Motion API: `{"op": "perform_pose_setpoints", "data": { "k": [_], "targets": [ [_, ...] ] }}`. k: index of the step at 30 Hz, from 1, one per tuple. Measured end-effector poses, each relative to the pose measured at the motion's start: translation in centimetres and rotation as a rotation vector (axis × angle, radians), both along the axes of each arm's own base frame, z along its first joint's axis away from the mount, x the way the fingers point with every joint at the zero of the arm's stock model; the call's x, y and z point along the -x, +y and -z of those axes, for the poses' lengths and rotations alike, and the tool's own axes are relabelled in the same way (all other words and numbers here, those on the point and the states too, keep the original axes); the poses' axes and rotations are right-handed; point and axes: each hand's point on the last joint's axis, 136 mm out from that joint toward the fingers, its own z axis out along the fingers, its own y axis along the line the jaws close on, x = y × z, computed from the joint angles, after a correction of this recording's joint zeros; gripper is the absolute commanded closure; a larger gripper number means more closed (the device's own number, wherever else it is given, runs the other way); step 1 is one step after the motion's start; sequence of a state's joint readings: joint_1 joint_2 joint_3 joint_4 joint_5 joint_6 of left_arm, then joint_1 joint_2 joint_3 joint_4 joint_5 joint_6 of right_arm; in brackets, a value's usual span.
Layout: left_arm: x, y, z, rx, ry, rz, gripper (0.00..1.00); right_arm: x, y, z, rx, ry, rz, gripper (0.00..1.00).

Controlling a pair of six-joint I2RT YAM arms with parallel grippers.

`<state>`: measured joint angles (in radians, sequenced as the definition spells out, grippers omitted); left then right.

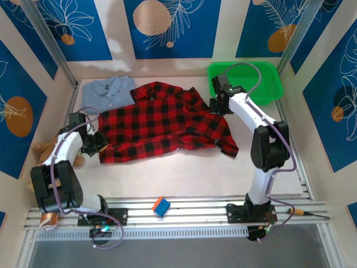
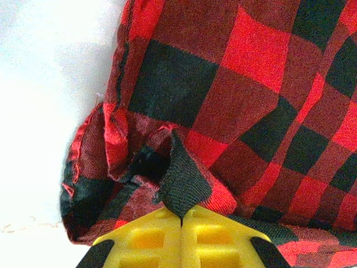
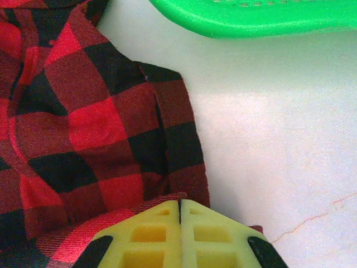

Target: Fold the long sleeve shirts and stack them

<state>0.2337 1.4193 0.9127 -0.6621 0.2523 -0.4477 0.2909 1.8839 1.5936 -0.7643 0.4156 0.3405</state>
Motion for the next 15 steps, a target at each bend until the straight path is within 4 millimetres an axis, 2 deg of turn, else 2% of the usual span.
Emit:
{"op": "perform_pose_setpoints", "data": {
  "k": [6,11,12,14,15],
  "targets": [
    [-0.6,0.2,0.2,-0.006,0.021,0.02,0.93,-0.3,0.2,0.6,0.055,0.015,-0.019,1.0],
    [-3.1,1.1,-0.1,-0.035,0.012,0.041,0.85,-1.3,0.8,1.0,0.117,-0.001,-0.04,1.0],
    [-3.5,1.3,-0.1,-0.042,0.01,0.044,0.78,-1.5,1.0,1.1,0.128,-0.004,-0.046,1.0],
    [-4.1,1.6,-0.2,-0.053,0.008,0.049,0.53,-1.9,1.5,1.1,0.145,-0.01,-0.054,0.97],
    [-4.5,1.7,-0.2,-0.054,0.005,0.047,0.47,-2.1,1.8,1.1,0.15,-0.015,-0.058,0.94]
  ]
}}
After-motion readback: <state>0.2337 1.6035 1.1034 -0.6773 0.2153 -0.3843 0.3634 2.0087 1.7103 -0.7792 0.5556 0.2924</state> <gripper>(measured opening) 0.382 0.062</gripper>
